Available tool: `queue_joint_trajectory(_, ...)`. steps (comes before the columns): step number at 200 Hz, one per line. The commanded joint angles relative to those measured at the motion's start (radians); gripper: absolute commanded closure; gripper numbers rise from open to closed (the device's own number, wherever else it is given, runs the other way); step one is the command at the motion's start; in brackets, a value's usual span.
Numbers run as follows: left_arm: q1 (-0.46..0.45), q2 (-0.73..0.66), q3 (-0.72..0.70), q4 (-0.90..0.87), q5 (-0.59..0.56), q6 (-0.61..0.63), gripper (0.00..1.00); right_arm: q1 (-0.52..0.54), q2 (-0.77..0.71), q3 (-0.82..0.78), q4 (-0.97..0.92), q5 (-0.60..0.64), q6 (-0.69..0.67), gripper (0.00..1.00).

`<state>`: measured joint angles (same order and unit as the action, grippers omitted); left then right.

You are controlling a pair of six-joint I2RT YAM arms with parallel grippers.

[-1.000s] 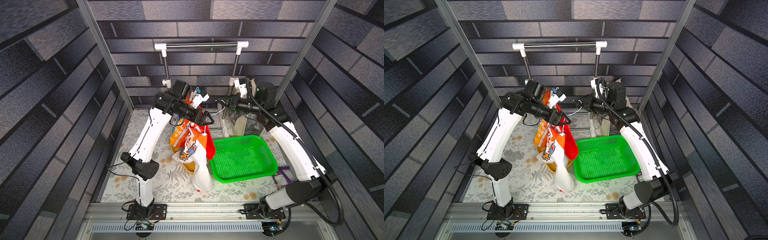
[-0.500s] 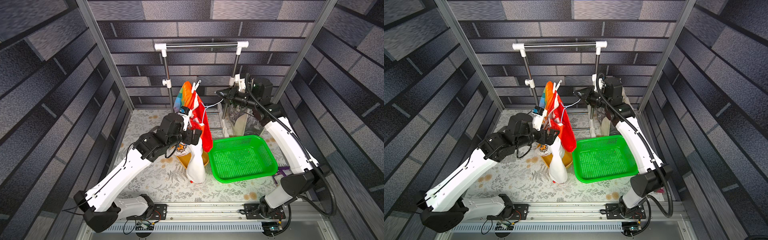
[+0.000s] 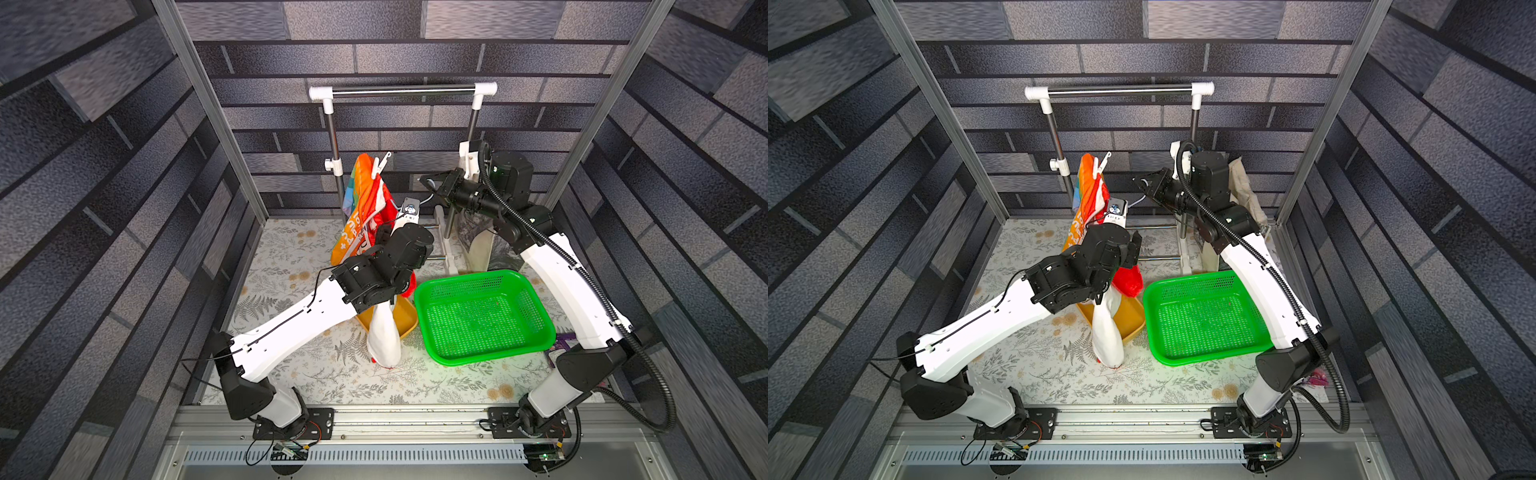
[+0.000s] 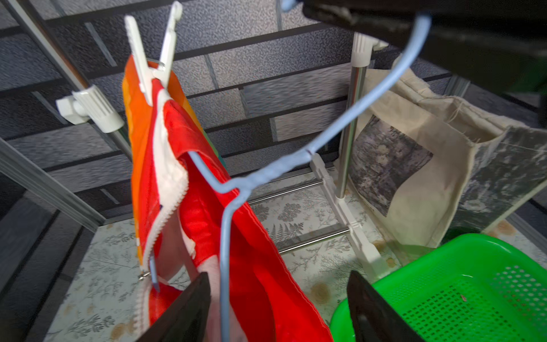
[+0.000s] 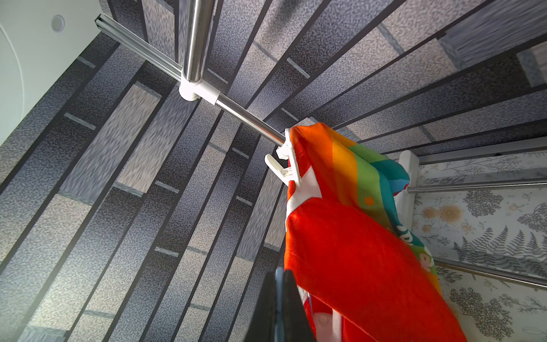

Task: Remove the clothespins securing jackets to the hanger
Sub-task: Adjust the hanger.

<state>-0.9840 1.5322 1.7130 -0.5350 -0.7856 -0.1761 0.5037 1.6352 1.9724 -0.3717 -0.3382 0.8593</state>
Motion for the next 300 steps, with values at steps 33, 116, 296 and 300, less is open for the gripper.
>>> queue_joint_trajectory(33,0.0,0.034,0.036,0.028,-0.204,0.083,0.45,-0.001,-0.025,0.031,0.044,0.031,0.001,1.0)
queue_joint_trajectory(116,0.085,-0.007,-0.033,0.054,-0.054,0.075,0.69,-0.001,-0.013,0.09,0.022,-0.023,0.006,1.0)
queue_joint_trajectory(296,0.122,-0.205,-0.207,-0.005,0.188,0.225,1.0,-0.121,0.056,0.29,-0.172,0.007,-0.21,0.24)
queue_joint_trajectory(300,0.119,-0.211,-0.214,-0.009,0.186,0.231,1.0,-0.123,0.083,0.34,-0.219,-0.003,-0.224,0.22)
